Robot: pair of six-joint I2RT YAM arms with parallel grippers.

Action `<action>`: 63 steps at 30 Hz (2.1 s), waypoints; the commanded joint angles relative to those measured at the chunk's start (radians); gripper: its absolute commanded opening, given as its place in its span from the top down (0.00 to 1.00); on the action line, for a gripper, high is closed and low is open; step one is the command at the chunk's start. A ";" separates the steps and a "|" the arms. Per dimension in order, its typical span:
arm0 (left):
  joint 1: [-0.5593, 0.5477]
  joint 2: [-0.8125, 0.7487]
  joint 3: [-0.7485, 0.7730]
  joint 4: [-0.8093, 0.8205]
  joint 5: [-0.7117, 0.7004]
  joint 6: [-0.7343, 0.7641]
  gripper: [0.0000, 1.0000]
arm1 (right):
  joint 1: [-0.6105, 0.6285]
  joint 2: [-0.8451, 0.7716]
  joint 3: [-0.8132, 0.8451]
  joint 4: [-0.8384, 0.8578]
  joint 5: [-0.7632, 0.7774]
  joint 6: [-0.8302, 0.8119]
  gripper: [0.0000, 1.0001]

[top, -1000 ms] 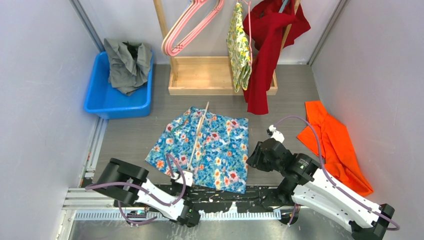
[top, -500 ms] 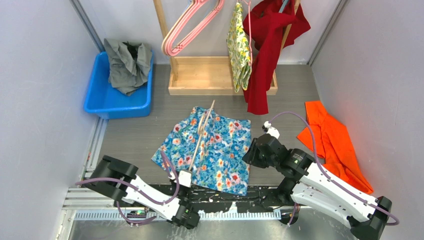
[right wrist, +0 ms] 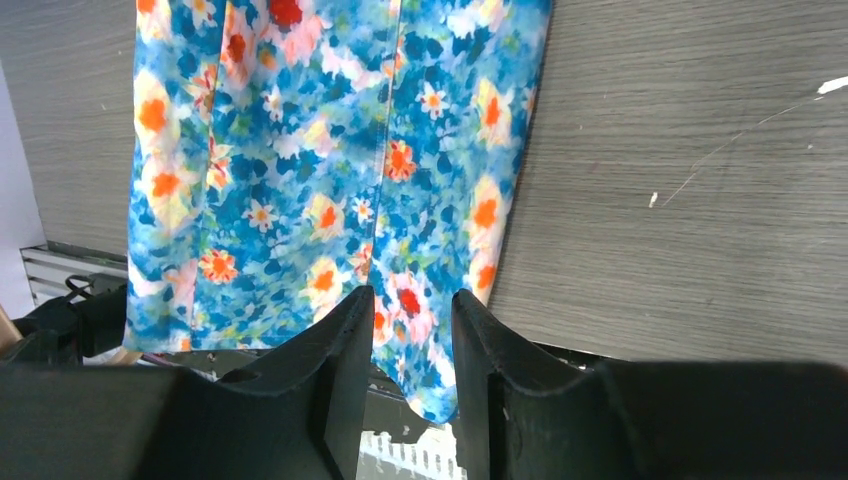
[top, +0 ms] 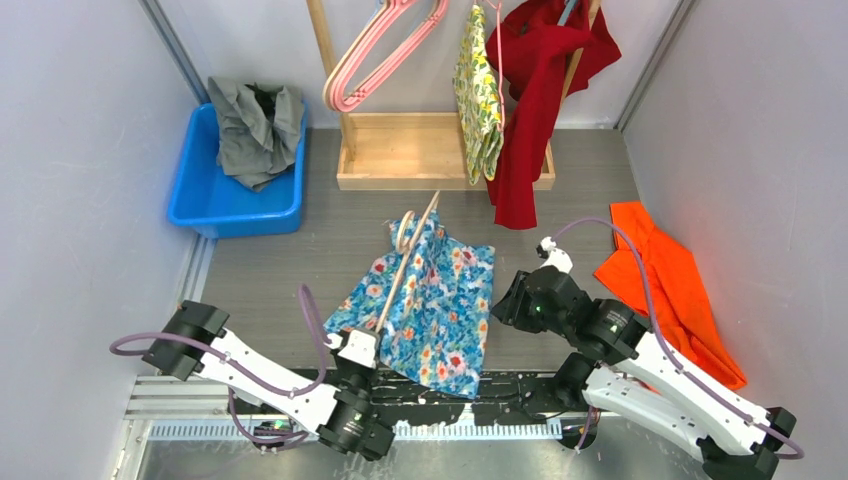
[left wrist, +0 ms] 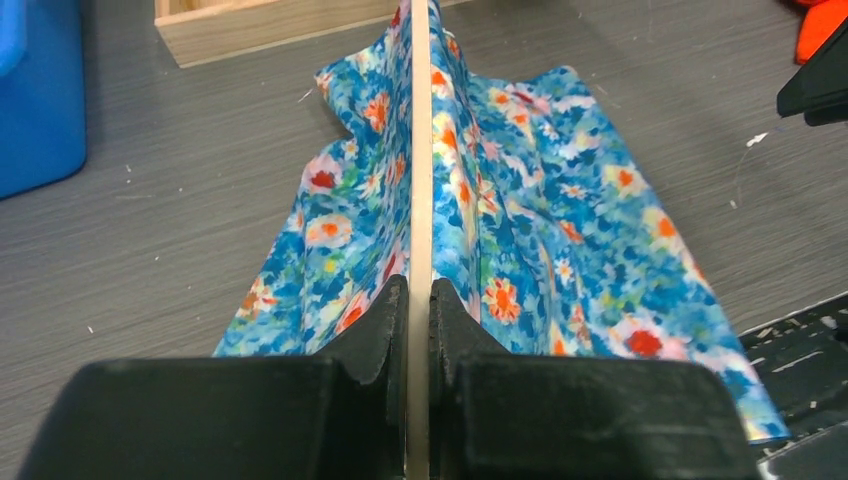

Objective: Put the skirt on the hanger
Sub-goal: Hang the skirt on the hanger.

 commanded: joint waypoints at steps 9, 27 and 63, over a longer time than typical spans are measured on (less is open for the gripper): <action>-0.008 -0.126 0.117 -0.246 -0.235 -0.527 1.00 | 0.005 -0.067 0.075 -0.088 0.064 -0.011 0.60; -0.018 -0.227 0.320 -0.246 -0.237 -0.107 1.00 | 0.006 -0.034 0.111 -0.061 0.046 -0.027 0.59; -0.018 0.081 0.530 -0.245 -0.238 0.150 1.00 | 0.581 0.722 0.940 -0.283 0.510 0.115 0.42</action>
